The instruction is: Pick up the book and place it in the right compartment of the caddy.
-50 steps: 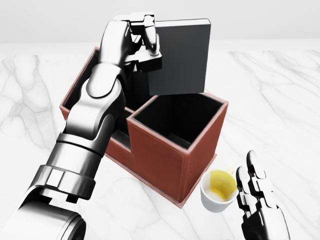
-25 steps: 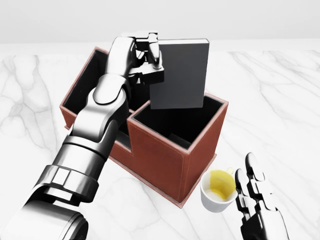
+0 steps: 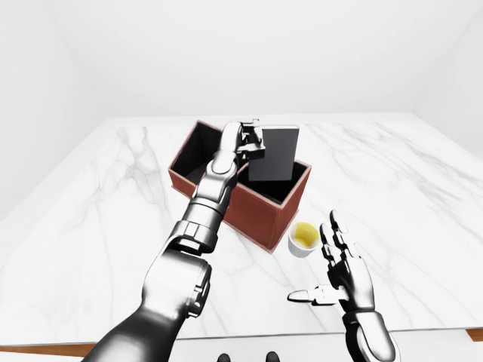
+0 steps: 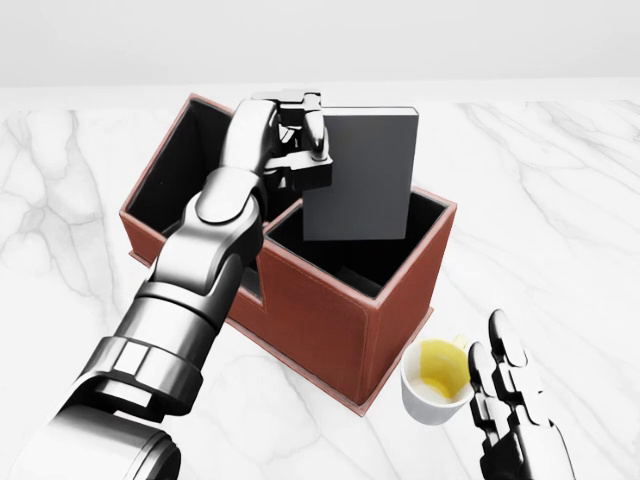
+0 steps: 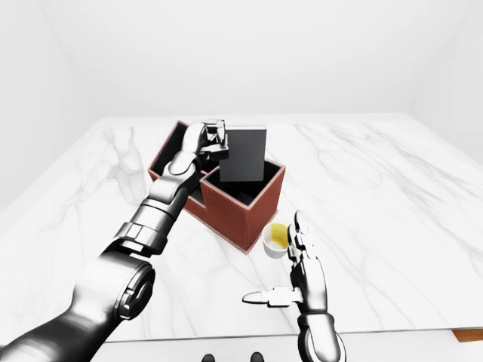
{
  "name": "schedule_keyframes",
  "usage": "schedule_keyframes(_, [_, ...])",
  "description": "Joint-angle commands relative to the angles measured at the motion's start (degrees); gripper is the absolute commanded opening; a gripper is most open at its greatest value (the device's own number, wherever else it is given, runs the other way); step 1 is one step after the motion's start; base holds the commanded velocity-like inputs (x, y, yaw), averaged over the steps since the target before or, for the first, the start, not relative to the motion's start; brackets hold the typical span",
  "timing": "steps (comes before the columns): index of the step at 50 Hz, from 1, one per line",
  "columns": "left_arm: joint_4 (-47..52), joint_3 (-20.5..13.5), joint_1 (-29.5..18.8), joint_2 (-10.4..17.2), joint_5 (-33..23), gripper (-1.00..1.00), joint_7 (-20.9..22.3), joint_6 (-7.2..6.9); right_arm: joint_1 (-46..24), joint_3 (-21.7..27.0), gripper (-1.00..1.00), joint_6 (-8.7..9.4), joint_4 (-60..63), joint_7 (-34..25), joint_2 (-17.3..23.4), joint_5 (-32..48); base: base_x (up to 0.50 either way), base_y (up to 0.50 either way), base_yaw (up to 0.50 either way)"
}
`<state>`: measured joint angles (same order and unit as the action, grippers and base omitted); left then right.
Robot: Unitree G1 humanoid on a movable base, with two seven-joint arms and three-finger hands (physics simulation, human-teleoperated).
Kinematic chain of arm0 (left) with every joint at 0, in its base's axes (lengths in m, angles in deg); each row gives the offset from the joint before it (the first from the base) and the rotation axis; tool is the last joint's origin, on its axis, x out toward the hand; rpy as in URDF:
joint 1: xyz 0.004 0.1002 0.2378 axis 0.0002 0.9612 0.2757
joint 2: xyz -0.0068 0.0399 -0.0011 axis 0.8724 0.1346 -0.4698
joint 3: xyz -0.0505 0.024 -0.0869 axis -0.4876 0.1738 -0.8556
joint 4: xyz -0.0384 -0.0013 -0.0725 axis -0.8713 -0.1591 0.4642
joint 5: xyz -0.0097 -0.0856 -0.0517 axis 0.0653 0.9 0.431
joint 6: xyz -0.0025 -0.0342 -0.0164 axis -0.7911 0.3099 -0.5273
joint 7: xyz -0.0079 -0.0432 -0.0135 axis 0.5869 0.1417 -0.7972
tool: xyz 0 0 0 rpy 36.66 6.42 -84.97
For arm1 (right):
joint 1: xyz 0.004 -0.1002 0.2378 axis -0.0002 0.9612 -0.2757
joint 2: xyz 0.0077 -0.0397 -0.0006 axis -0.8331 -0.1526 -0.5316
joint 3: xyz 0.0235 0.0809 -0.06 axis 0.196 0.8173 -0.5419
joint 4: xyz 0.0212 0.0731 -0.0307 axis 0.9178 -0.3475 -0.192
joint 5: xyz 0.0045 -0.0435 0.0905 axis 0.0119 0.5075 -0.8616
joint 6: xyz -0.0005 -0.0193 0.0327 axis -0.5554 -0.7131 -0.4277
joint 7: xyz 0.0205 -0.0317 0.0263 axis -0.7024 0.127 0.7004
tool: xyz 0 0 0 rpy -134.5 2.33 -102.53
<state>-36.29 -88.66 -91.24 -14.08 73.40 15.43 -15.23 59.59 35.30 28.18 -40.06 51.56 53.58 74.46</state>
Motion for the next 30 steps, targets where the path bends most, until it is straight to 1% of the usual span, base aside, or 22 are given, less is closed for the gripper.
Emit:
schedule_keyframes(1, [0.57, -1.52, -0.48, -0.22, -0.92, -1.00, 0.37, 0.00, 0.26, -0.33, 1.00, 0.00, 0.12, 0.21, 0.14, 0.06, 0.00, 0.00, 0.00])
schedule_keyframes(7, [-1.64, -1.81, -0.97, -0.17, -0.98, -1.00, 0.55, 0.00, 0.36, -0.38, 1.00, 0.00, 0.26, 0.30, 0.24, -0.01, 0.00, 0.00, 0.00])
schedule_keyframes(8, [-1.91, -1.84, -1.00, -0.16, -0.96, -1.00, 0.62, 0.16, 0.33, -0.36, 1.00, 0.00, 0.24, 0.31, 0.25, -0.03, 0.00, 0.00, 0.00])
schedule_keyframes(9, [-2.94, -1.91, -1.04, -0.11, -1.02, -1.00, 0.74, 1.17, 0.30, -0.35, 1.00, 0.00, 0.23, 0.31, 0.25, -0.06, 0.00, 0.00, 0.00])
schedule_keyframes(11, [-4.23, -2.02, -1.24, -0.10, -1.06, -1.00, 0.91, 2.37, 0.37, -0.40, 1.00, 0.00, 0.23, 0.32, 0.24, -0.04, 0.00, 0.00, 0.00])
schedule_keyframes(14, [-4.59, -2.09, -1.36, -0.14, -1.06, -1.00, 0.79, 2.73, 0.50, -0.47, 1.00, 0.00, 0.31, 0.34, 0.25, -0.04, 0.00, 0.00, 0.00])
schedule_keyframes(16, [-5.17, -2.08, -1.28, -0.23, -1.15, -1.00, 0.85, 3.75, 0.42, -0.42, 1.00, 0.00, 0.30, 0.36, 0.28, -0.10, 0.00, 0.00, 0.00])
schedule_keyframes(18, [-5.29, -2.09, -1.28, -0.28, -1.13, -1.00, 0.93, 3.94, 0.41, -0.42, 1.00, 0.00, 0.27, 0.33, 0.30, -0.11, 0.00, 0.00, 0.00])
schedule_keyframes(22, [-5.80, -2.11, -1.23, -0.42, -1.11, -1.00, 1.12, 5.03, 0.52, -0.55, 1.00, 0.00, 0.19, 0.38, 0.28, -0.09, 0.00, 0.00, 0.00])
schedule_keyframes(25, [-5.61, -2.11, -1.37, -0.51, -1.02, -1.00, 1.16, 5.02, 0.42, -0.50, 1.00, 0.00, -0.08, 0.42, 0.29, -0.15, 0.00, 0.00, 0.00])
schedule_keyframes(29, [-6.72, -2.23, -1.40, -0.56, -0.96, -1.00, 1.40, 6.61, 0.48, -0.55, 1.00, 0.00, -0.21, 0.40, 0.30, -0.16, 0.00, 0.00, 0.00])
schedule_keyframes(30, [-6.82, -2.29, -1.46, -0.59, -0.85, -1.00, 1.50, 6.71, 0.57, -0.59, 1.00, 0.00, -0.18, 0.43, 0.30, -0.11, 0.00, 0.00, 0.00])
